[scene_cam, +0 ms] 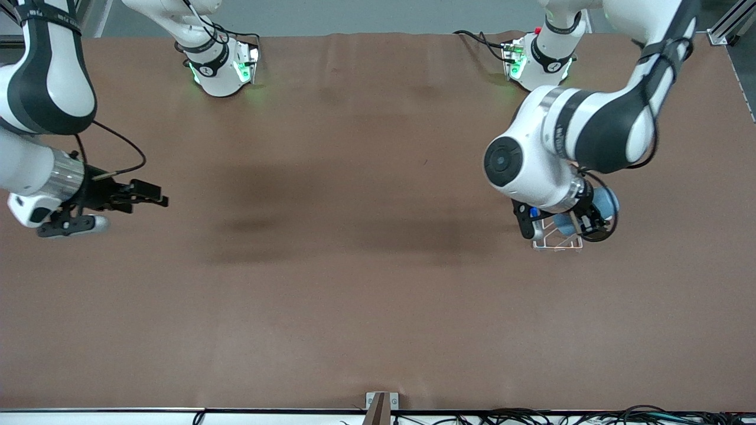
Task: Hang cup on cup holder
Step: 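Lower the cup onto a rack hook with the left gripper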
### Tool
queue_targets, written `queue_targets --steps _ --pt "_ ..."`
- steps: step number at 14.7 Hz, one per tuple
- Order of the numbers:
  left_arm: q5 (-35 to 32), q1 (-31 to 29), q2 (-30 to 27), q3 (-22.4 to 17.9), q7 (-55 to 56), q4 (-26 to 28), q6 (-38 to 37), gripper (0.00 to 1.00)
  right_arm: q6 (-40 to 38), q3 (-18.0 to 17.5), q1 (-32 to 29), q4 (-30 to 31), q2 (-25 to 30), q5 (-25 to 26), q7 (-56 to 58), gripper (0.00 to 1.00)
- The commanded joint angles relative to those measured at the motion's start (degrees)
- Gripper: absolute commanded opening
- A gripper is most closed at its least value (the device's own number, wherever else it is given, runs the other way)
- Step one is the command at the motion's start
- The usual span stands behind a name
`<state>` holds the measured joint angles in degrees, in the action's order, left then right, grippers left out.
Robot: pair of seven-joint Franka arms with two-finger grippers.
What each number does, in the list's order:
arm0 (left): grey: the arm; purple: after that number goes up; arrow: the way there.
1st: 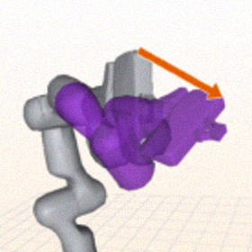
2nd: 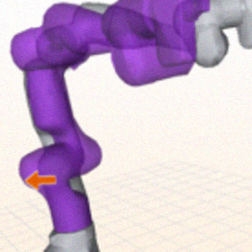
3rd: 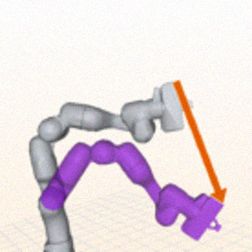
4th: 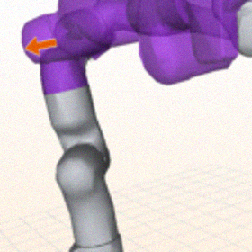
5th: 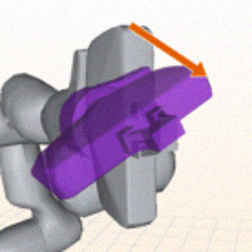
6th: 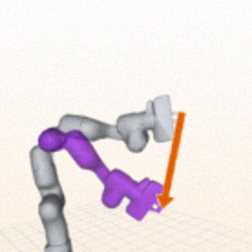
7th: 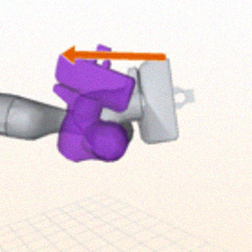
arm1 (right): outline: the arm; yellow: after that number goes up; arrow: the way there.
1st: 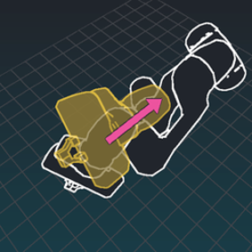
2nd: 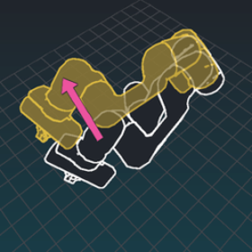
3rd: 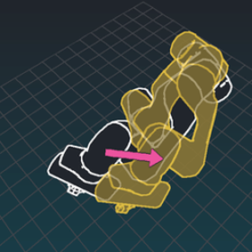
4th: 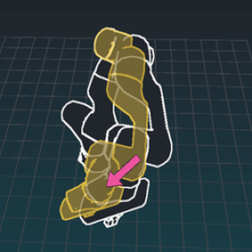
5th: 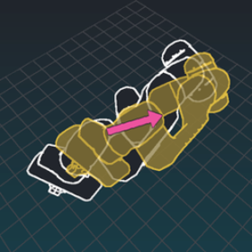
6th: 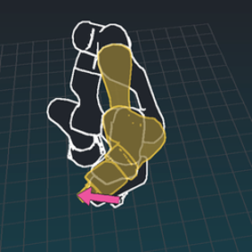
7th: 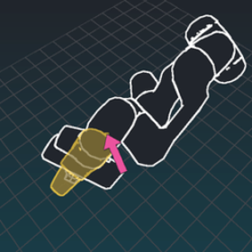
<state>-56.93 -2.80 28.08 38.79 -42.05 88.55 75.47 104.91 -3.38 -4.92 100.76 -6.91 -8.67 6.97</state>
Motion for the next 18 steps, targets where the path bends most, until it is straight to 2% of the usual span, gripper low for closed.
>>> queue_targets --steps 1,3,5,8,11,15,18 --pt "-5.7 0.8 -0.4 0.3 -0.1 6.1 0.1 0.41 -5.8 -1.3 1.0 -9.1 0.7 5.0 -10.3 1.0" --pt "-7.2 0.9 -0.4 0.3 0.6 8.9 -0.5 0.39 -11.9 -1.2 2.6 -16.4 0.4 5.1 -12.8 1.0" --pt "-10.8 0.9 -0.1 0.3 0.6 11.4 -0.5 0.39 -13.3 -1.3 2.6 -19.5 0.4 4.9 -12.6 1.0" --pt "-12.7 0.9 2.1 0.2 0.7 12.1 -0.6 0.39 -15.3 -1.3 2.5 -23.2 0.7 5.1 -12.5 1.0" --pt "-14.1 0.8 3.0 0.2 1.7 12.7 -0.7 0.39 -20.4 -1.5 2.7 -23.2 3.5 5.7 -13.0 1.0" --pt "-16.6 0.9 4.8 0.2 2.5 14.0 -2.2 0.39 -19.5 -1.4 2.6 -17.7 8.7 7.1 -13.3 1.0" --pt "-18.6 0.9 5.4 0.2 3.0 15.4 -3.0 0.4 -19.5 -1.5 2.9 -17.2 8.3 9.8 -13.4 1.0"
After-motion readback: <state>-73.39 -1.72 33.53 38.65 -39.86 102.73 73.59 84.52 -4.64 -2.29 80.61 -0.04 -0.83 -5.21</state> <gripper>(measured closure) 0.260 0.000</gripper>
